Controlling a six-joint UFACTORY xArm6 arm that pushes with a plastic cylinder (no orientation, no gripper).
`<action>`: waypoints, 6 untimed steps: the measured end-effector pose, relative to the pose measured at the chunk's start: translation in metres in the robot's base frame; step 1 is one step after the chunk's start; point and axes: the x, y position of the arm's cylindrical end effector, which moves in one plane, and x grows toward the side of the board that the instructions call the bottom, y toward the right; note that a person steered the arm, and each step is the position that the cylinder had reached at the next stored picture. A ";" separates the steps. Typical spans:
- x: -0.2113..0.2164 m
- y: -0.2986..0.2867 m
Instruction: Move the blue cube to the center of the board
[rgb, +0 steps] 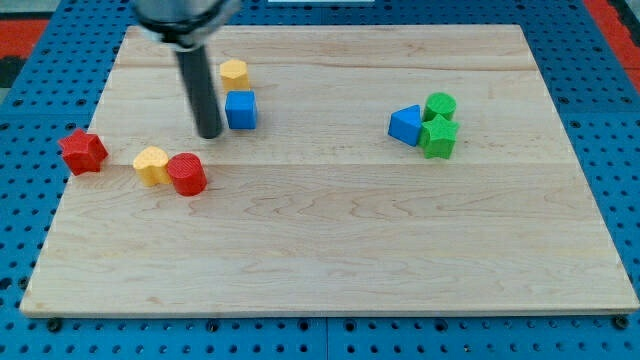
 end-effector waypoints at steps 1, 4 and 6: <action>-0.024 -0.007; -0.050 0.155; -0.023 0.094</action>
